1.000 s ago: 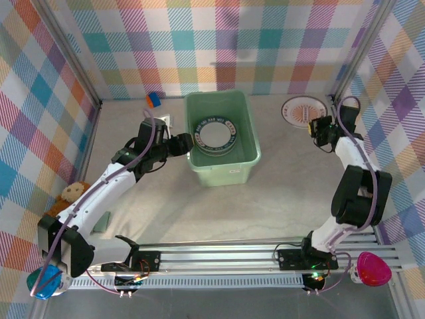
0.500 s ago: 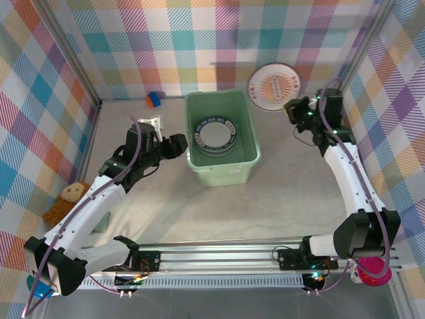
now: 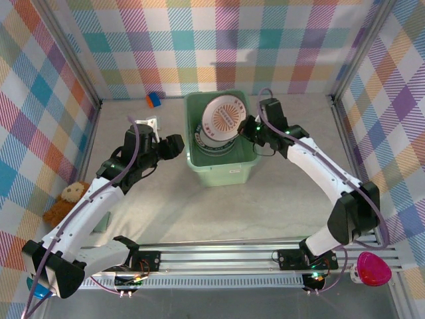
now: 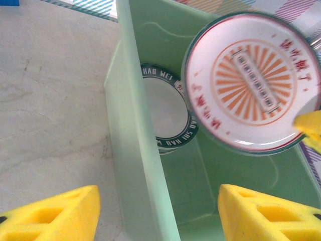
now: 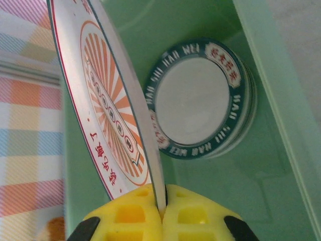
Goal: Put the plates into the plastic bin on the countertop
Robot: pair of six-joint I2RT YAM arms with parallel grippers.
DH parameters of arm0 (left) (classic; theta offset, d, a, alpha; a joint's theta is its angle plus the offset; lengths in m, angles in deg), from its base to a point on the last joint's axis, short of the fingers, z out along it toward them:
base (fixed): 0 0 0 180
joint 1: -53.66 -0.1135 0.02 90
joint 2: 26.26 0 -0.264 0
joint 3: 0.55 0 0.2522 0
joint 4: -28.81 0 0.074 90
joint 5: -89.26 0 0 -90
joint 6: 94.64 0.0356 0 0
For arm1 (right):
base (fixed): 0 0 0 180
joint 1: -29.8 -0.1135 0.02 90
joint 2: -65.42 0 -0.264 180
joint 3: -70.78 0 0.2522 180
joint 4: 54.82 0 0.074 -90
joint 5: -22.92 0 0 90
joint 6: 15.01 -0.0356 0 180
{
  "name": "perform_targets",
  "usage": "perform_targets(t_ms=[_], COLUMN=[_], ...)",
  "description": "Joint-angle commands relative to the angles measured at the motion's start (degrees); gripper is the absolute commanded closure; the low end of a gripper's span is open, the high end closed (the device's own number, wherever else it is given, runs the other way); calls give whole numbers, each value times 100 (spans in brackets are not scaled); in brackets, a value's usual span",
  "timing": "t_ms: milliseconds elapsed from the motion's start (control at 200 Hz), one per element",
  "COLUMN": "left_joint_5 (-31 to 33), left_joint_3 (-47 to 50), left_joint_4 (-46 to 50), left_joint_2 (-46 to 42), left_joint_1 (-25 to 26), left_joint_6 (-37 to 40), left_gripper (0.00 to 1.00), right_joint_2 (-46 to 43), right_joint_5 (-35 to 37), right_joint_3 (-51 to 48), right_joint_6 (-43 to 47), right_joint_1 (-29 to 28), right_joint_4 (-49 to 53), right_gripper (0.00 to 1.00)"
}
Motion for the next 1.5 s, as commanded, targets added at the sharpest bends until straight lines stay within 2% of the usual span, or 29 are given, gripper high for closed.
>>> perform_targets(t_ms=[0, 375, 585, 700, 1200, 1305, 1495], left_joint_5=[-25, -293, -431, -488, -626, -624, -623], left_joint_3=[-77, -57, -42, -24, 88, 116, 123], left_joint_4=[70, -104, -99, -90, -64, -55, -24], left_joint_2=[116, 528, 667, 717, 720, 689, 614], left_joint_1=[-95, -232, -413, -505, -651, -651, -651], left_joint_6=[163, 271, 284, 306, 298, 272, 254], left_gripper=[37, 37, 37, 37, 37, 37, 37], right_joint_2=[164, 1571, 2101, 2344, 2865, 2890, 2934], right_joint_5=[361, 734, 730, 972, 623, 583, 687], right_joint_3=[363, 1461, 1886, 2201, 2085, 2044, 2046], right_joint_6=[321, 276, 27, 17, -1022, -1096, -967], right_joint_1=[-116, -407, -461, -571, -568, -567, -567], right_joint_4=[8, 627, 849, 1119, 994, 971, 967], right_gripper=[100, 100, 100, 100, 100, 92, 86])
